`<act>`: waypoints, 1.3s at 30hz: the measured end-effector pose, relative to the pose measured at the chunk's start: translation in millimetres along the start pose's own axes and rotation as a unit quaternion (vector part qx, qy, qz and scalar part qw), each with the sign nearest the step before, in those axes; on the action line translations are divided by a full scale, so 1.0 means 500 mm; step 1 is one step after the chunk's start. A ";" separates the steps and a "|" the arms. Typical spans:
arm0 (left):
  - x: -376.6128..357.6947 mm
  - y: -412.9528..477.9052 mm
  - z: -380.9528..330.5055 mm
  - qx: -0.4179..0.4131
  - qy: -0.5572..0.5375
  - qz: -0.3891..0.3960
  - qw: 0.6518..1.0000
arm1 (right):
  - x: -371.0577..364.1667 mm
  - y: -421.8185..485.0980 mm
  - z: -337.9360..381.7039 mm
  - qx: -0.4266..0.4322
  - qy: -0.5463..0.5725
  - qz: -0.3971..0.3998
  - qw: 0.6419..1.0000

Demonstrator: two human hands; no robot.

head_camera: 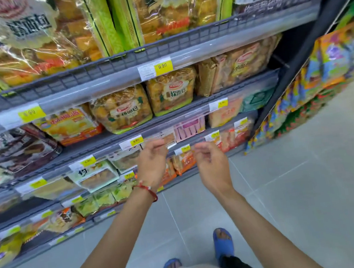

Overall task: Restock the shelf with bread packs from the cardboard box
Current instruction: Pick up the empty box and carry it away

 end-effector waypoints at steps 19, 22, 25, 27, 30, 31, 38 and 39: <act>-0.057 -0.424 0.184 -0.067 0.139 0.363 0.919 | 0.247 -0.647 -0.182 -0.190 0.090 -0.286 0.935; -0.104 -0.534 0.232 -0.086 0.172 0.414 0.890 | 0.298 -0.764 -0.214 -0.198 0.097 -0.323 0.920; -0.142 -0.654 0.276 -0.090 0.180 0.451 0.869 | 0.352 -0.885 -0.241 -0.207 0.086 -0.345 0.911; -0.163 -0.731 0.308 -0.083 0.183 0.464 0.863 | 0.388 -0.968 -0.264 -0.212 0.088 -0.352 0.907; -0.182 -0.843 0.362 -0.068 0.192 0.484 0.851 | 0.433 -1.090 -0.310 -0.238 0.079 -0.376 0.892; -0.188 -0.874 0.379 -0.065 0.196 0.489 0.848 | 0.445 -1.123 -0.328 -0.249 0.077 -0.376 0.889; -0.283 -0.988 0.482 -0.079 0.274 0.508 0.813 | 0.525 -1.277 -0.416 -0.304 0.064 -0.436 0.844; -0.311 -0.996 0.495 -0.091 0.283 0.514 0.804 | 0.535 -1.287 -0.428 -0.308 0.054 -0.442 0.840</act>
Point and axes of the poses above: each hand's wrist, its own y-axis towards the middle knuckle, its own x-axis out of the back of the hand, z = x × y, the point moved 6 cm from there along y, towards the middle knuckle, and after that the axes turned 6 degrees about y, right-handed, at the moved point
